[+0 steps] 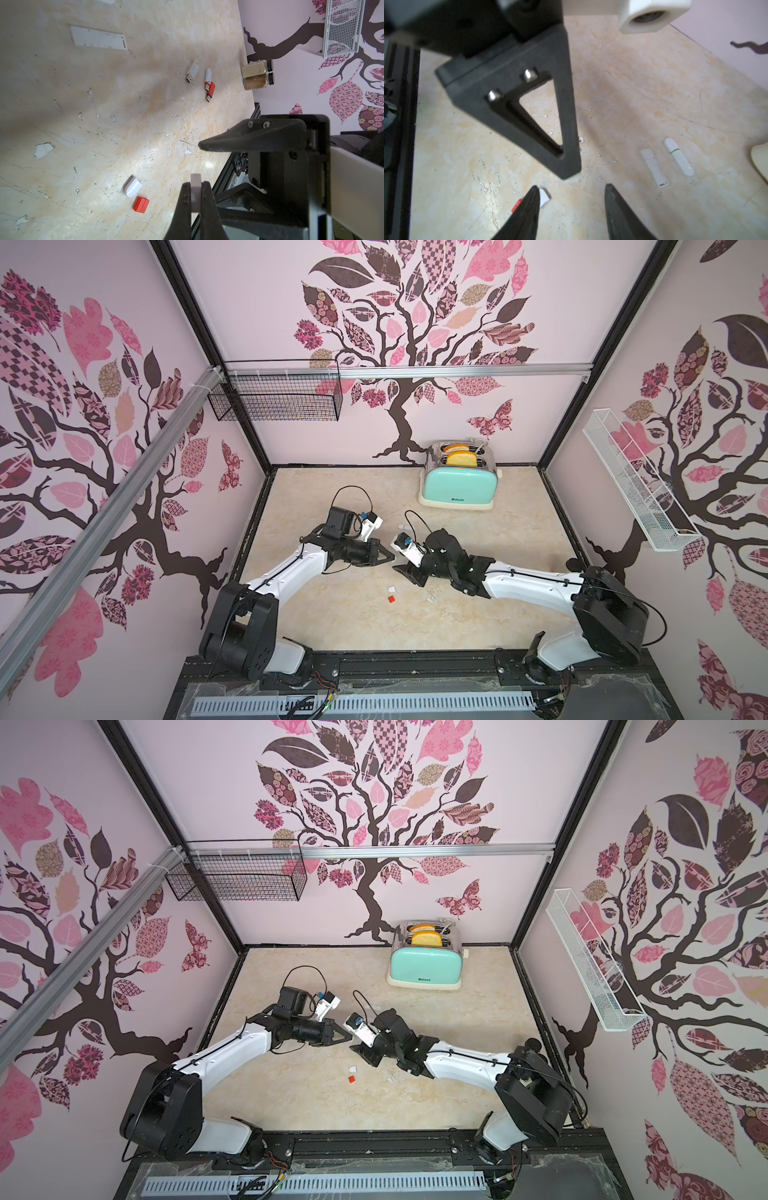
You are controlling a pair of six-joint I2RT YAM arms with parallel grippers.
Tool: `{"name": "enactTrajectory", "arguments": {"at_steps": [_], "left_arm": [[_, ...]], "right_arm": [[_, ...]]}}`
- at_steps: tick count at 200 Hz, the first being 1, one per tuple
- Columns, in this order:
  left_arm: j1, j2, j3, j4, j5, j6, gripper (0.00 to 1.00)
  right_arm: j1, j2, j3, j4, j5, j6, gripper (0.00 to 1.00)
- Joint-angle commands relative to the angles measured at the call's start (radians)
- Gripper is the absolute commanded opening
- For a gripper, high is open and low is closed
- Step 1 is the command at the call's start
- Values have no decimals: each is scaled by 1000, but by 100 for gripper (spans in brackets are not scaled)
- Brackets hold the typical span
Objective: Close the usb drive cover
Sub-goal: Pick up the cover from the center of the board, then pick up the USB drive from the center of the board.
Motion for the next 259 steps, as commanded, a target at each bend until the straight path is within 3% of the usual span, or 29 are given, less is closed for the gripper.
{"name": "enactTrajectory", "arguments": {"at_steps": [1, 35, 47, 106, 186, 259], "left_arm": [[26, 6, 35, -25, -24, 16, 0], [40, 36, 68, -75, -47, 46, 0], [40, 51, 88, -107, -58, 60, 0], [39, 44, 104, -158, -96, 108, 0], [40, 32, 105, -181, -126, 145, 0], [37, 16, 110, -216, -156, 199, 0]], "right_arm": [[-50, -54, -19, -38, 32, 47, 61], [-111, -93, -36, -90, 95, 121, 83], [-131, -79, 12, -177, 93, 132, 85], [-244, -3, 95, -270, 175, 243, 88], [-372, 208, 233, -333, 93, 434, 87], [-386, 301, 271, -356, 72, 425, 86]]}}
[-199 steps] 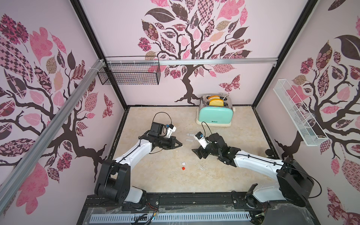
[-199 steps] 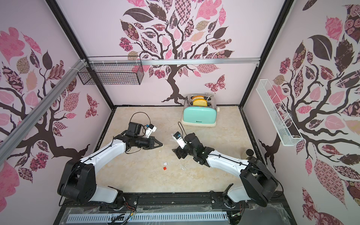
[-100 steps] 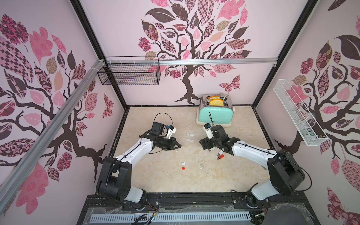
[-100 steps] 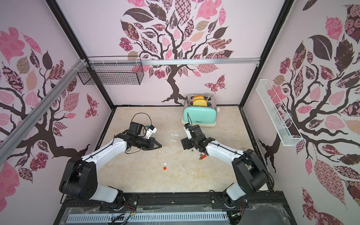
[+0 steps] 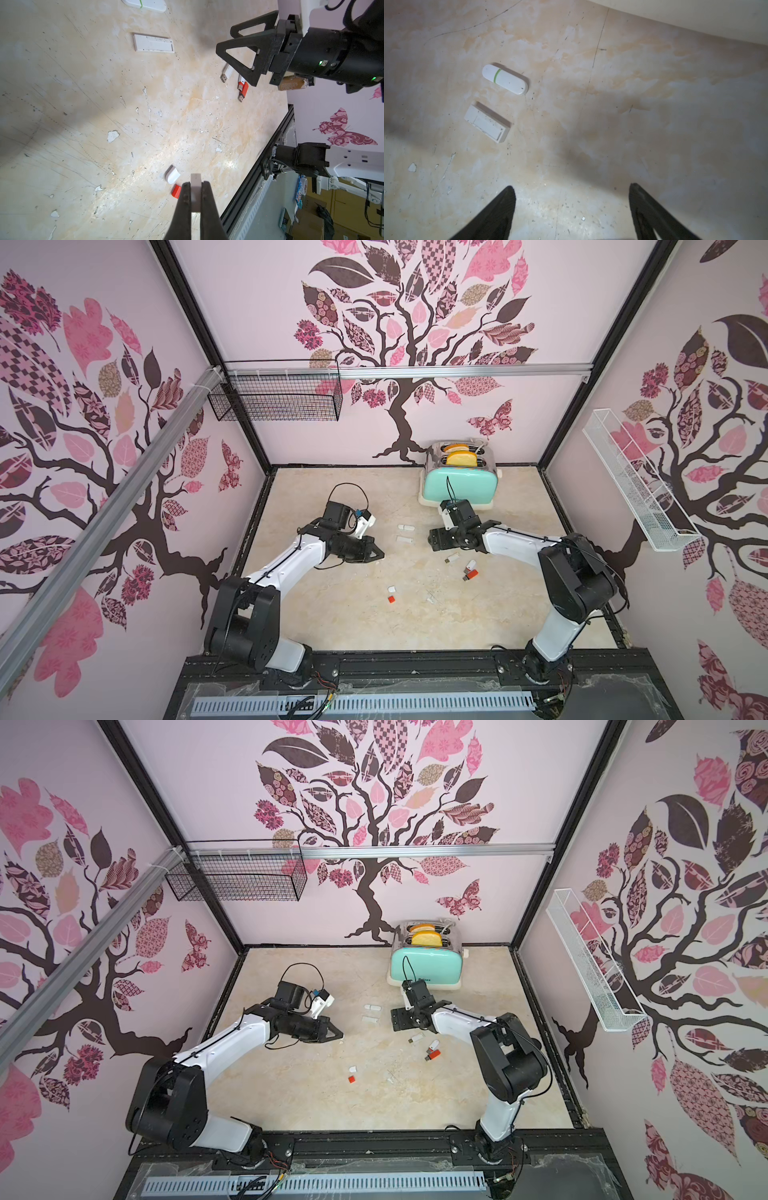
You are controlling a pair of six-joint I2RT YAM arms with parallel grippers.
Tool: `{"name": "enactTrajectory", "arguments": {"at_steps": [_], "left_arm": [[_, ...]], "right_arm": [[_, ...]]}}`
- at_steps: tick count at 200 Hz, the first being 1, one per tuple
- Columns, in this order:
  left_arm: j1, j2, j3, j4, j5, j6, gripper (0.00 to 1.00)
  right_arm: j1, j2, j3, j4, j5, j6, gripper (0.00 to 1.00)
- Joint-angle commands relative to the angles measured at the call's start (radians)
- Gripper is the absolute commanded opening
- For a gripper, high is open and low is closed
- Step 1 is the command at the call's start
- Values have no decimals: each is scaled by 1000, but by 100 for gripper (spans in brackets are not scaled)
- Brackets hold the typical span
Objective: Close the usb drive cover
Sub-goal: Pick up the USB drive from the center of the board.
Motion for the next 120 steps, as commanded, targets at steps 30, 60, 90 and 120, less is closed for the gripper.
{"name": "enactTrajectory", "arguments": {"at_steps": [30, 60, 90, 120], "left_arm": [[1, -29, 27, -25, -27, 42, 0], [2, -33, 28, -30, -28, 43, 0], [4, -42, 15, -18, -23, 45, 0], [7, -45, 13, -13, -24, 42, 0]], "right_arm": [[-10, 20, 16, -37, -14, 36, 85], [-18, 35, 6, -65, -18, 47, 84], [-24, 36, -26, -47, -28, 38, 84], [-29, 26, -55, -30, -50, 38, 83]]}}
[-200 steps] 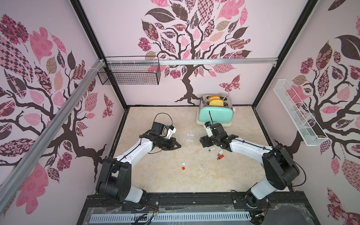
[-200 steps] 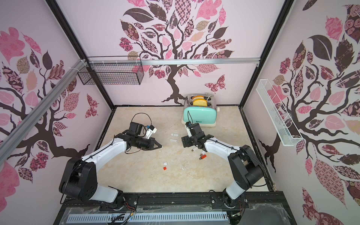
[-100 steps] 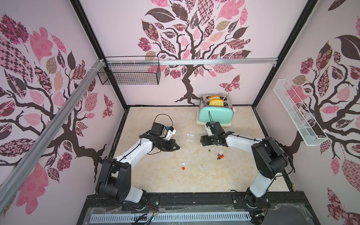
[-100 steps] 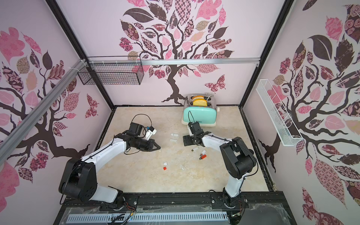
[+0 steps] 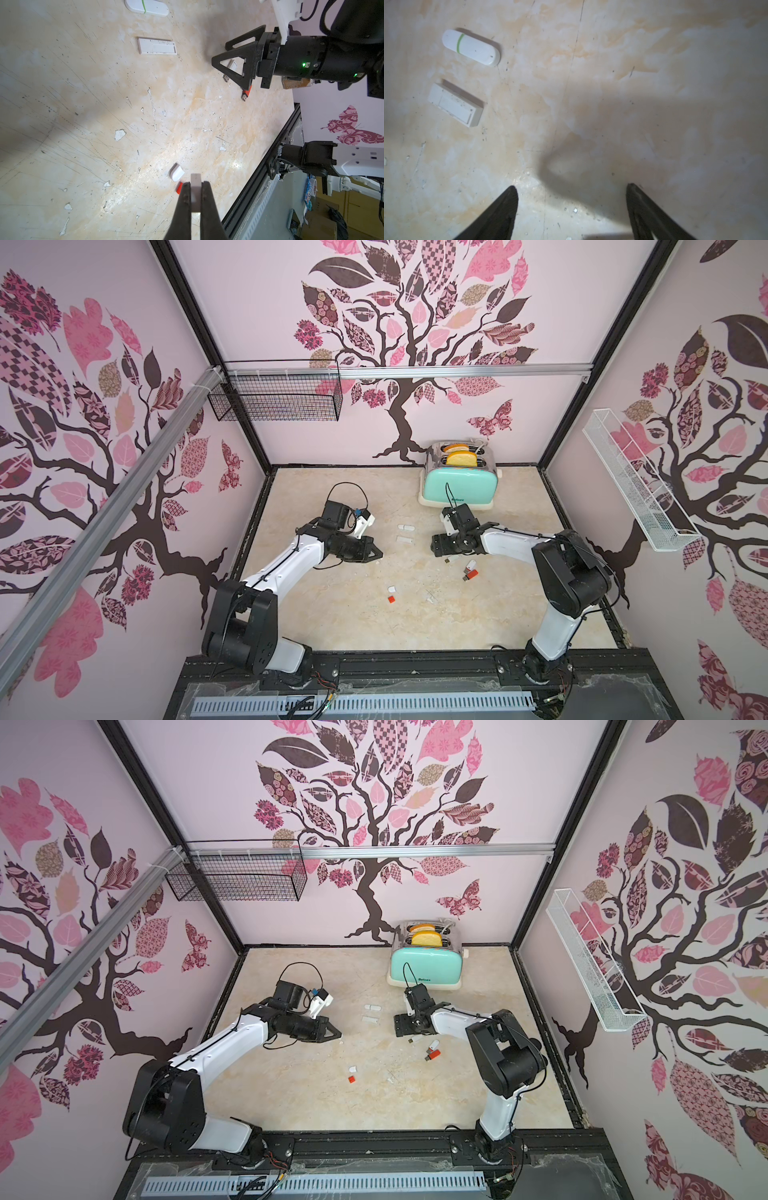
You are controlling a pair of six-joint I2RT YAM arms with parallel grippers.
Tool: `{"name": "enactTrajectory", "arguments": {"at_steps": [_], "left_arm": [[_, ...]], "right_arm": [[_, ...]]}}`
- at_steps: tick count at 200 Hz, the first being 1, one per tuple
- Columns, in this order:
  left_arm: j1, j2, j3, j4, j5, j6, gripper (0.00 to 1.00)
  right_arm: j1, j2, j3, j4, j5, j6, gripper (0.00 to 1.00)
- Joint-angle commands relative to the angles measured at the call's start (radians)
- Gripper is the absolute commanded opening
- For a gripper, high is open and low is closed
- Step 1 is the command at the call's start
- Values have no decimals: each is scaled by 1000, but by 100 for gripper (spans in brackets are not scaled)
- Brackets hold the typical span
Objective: Close the usb drive cover
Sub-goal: Pick up the USB drive from the center of the board.
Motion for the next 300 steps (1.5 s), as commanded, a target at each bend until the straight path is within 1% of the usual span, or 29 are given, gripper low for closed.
{"name": "enactTrajectory", "arguments": {"at_steps": [1, 25, 51, 72, 95, 117, 138, 184, 200, 218, 255, 271, 291, 300], "left_arm": [[7, -22, 5, 10, -1, 18, 0], [8, -19, 15, -6, -14, 23, 0], [13, -24, 8, 8, -2, 21, 0], [18, -25, 8, 1, -10, 22, 0], [19, -27, 3, 13, 2, 19, 0], [25, -24, 12, 2, -4, 18, 0], [26, -22, 7, 13, 5, 18, 0], [27, -22, 7, 14, 8, 19, 0], [32, -22, 13, 0, -9, 21, 0], [34, -27, 5, 14, 5, 17, 0], [38, -22, 10, 3, -2, 19, 0], [37, -22, 7, 12, 9, 20, 0], [38, -21, 16, -7, -5, 23, 0], [38, -22, 10, 0, 2, 21, 0]], "right_arm": [[-8, -7, -32, 10, -25, 5, 83], [-8, -5, -33, -30, -28, 7, 82], [-9, -32, -77, -3, -37, 17, 82], [-9, -40, -78, -51, -21, 22, 81], [-9, -72, -116, -30, -38, 40, 81], [-9, -85, -117, -72, -43, 58, 80], [-8, -99, -148, -49, -68, 74, 79], [-7, -98, -143, -116, -99, 90, 75], [-6, -101, -124, -173, -99, 95, 74], [7, -123, -117, -194, -108, 95, 72], [39, -121, -23, -333, -45, 34, 69], [41, -123, -4, -351, 11, 3, 69], [41, -99, 47, -415, 84, -20, 68], [42, -92, 58, -418, 96, -29, 66]]}}
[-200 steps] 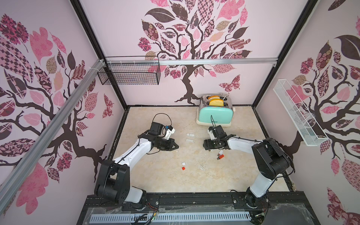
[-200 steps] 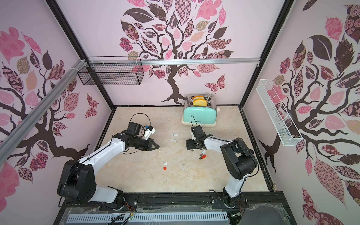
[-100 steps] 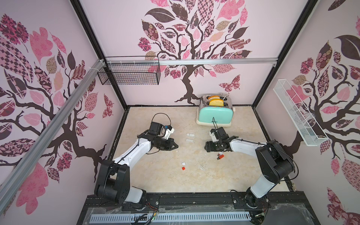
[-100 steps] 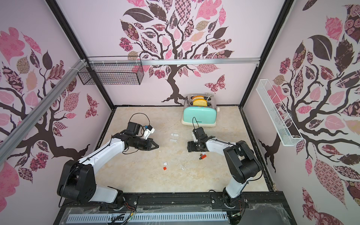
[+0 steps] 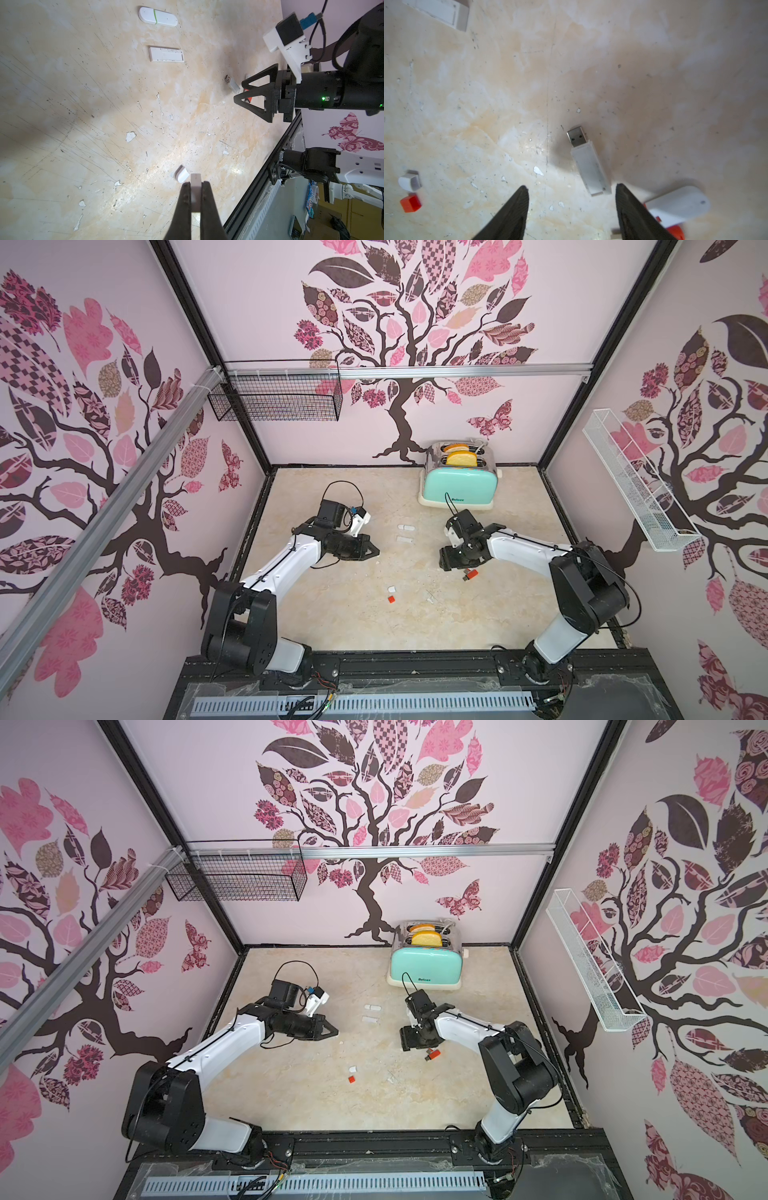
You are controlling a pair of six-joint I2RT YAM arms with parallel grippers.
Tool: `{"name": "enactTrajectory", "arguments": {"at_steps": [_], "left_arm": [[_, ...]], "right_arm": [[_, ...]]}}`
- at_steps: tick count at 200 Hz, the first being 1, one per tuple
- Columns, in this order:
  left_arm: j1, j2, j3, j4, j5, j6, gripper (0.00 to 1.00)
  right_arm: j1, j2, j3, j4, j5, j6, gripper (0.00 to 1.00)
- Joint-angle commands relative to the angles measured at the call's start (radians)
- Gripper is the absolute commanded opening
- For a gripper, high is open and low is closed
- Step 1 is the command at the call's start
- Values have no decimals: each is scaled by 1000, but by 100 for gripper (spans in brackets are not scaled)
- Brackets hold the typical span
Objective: Close the usb drive cover
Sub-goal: Pick up the USB drive from the center of the board.
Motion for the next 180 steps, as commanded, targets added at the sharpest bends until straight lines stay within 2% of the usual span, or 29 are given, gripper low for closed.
{"name": "enactTrajectory", "arguments": {"at_steps": [1, 44, 98, 180], "left_arm": [[5, -18, 8, 0, 5, 16, 0], [7, -18, 3, 4, -2, 21, 0], [8, -15, 6, 8, 6, 21, 0], [11, -17, 7, 2, 4, 21, 0]], "right_arm": [[2, 28, 62, -91, 96, -47, 65], [5, 94, 131, -138, 99, -96, 46], [18, 159, 179, -188, 115, -176, 44], [38, 227, 198, -204, 113, -204, 37]]}}
